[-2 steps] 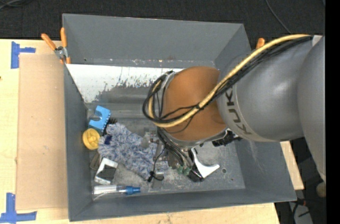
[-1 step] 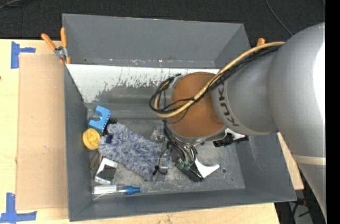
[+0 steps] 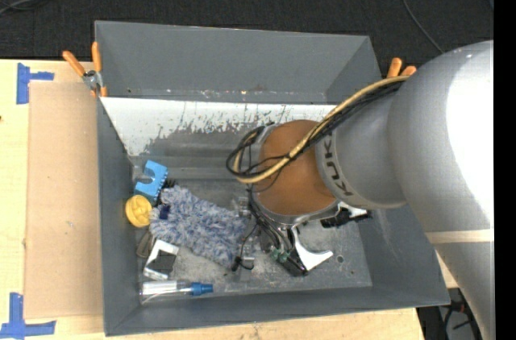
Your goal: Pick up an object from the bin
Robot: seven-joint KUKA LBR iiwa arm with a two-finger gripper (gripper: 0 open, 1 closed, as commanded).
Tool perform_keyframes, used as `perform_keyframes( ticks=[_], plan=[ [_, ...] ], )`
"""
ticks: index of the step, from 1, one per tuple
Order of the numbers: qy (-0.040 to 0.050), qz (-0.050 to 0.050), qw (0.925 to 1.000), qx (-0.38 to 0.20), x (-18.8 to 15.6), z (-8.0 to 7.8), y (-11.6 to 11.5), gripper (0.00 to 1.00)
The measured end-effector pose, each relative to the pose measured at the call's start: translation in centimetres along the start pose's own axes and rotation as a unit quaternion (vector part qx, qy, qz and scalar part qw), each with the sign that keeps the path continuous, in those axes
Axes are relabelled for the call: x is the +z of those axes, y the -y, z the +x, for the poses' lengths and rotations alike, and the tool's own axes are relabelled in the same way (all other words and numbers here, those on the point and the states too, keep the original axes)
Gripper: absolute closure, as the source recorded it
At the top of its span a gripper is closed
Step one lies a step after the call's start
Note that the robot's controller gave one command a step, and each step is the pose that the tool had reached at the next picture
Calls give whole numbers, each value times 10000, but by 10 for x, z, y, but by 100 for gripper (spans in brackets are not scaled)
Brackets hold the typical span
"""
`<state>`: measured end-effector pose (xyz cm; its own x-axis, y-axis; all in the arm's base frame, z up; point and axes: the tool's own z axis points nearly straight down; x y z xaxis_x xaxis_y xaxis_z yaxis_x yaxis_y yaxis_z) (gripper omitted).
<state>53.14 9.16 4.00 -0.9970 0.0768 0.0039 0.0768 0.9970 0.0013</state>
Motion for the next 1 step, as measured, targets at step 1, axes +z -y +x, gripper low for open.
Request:
perform_keyframes(
  ticks=[1],
  plan=[
    [-9, -1, 9983, -586, -31, 23, -22, 0]
  ],
)
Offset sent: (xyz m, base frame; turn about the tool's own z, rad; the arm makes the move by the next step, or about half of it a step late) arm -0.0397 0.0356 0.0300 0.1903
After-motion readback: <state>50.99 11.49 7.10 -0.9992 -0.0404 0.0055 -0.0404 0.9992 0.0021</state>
